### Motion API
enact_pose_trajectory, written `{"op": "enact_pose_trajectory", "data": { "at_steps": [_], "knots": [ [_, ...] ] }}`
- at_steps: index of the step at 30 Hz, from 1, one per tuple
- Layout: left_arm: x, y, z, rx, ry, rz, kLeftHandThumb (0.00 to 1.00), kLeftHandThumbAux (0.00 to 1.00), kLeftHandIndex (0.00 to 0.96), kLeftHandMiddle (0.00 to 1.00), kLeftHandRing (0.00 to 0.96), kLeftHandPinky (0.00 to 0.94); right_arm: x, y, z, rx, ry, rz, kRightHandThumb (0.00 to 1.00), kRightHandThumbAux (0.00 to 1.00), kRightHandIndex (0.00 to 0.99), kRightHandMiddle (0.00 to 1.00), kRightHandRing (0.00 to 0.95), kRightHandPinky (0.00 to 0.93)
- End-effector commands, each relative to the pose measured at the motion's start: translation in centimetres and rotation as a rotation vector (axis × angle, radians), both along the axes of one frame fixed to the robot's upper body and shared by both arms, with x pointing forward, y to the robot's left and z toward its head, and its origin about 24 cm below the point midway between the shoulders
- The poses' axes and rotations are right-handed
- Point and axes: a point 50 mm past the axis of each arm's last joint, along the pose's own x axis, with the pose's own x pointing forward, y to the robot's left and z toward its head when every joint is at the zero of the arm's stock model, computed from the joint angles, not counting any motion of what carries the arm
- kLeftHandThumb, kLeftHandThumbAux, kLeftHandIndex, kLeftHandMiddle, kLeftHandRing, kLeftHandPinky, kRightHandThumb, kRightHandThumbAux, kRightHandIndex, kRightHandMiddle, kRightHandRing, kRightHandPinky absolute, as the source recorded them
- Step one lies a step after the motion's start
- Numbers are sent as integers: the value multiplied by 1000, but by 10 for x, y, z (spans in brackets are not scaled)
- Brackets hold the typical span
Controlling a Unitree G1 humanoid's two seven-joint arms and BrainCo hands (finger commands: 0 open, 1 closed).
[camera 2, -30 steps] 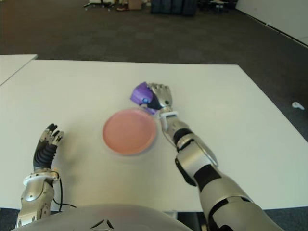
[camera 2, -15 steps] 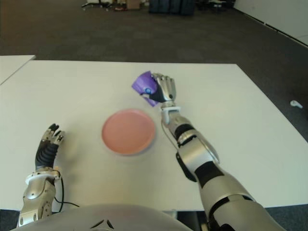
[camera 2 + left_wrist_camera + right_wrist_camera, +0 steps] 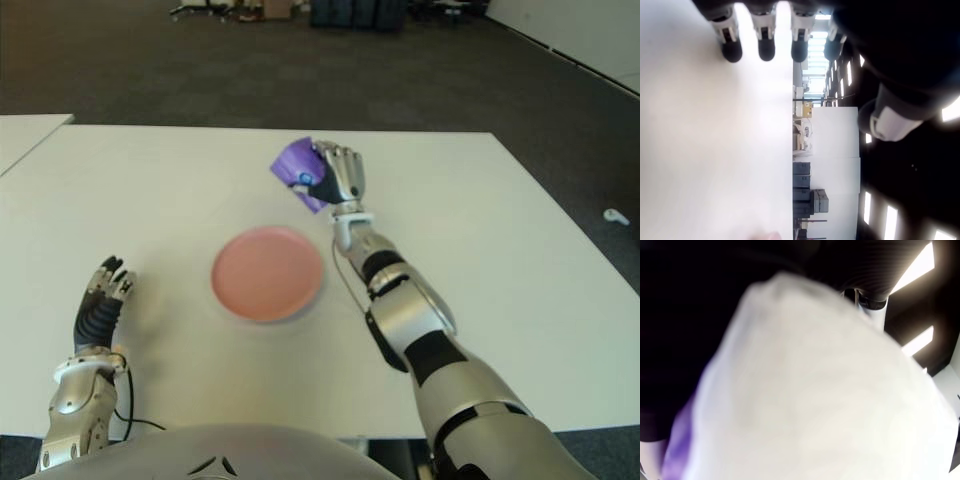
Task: Put the tissue paper into the plate.
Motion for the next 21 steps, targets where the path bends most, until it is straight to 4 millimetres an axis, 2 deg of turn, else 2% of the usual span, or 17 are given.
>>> {"op": "enact_pose_trajectory", "data": {
  "at_steps": [1,6,10,15,21],
  "knots": [
    [1,-2,-3,-4,12,7,4,549,0,0,0,28,0,3,3,21,-8,11,857,673,410,539,889,866],
    [1,-2,-3,-3,12,5,0,552,0,0,0,16,-3,10,1,25,-23,35,857,673,413,540,893,870],
    [1,-2,-3,3,12,4,0,548,0,0,0,13,-13,31,-5,13,-67,142,857,673,412,540,892,864],
    [2,-2,-3,1,10,4,0,537,0,0,0,21,-25,43,-14,-38,-64,284,857,673,411,540,888,862],
    [5,-3,-3,-2,6,-3,0,528,0,0,0,36,-38,55,-29,-138,26,473,857,672,412,541,890,867]
  ]
}}
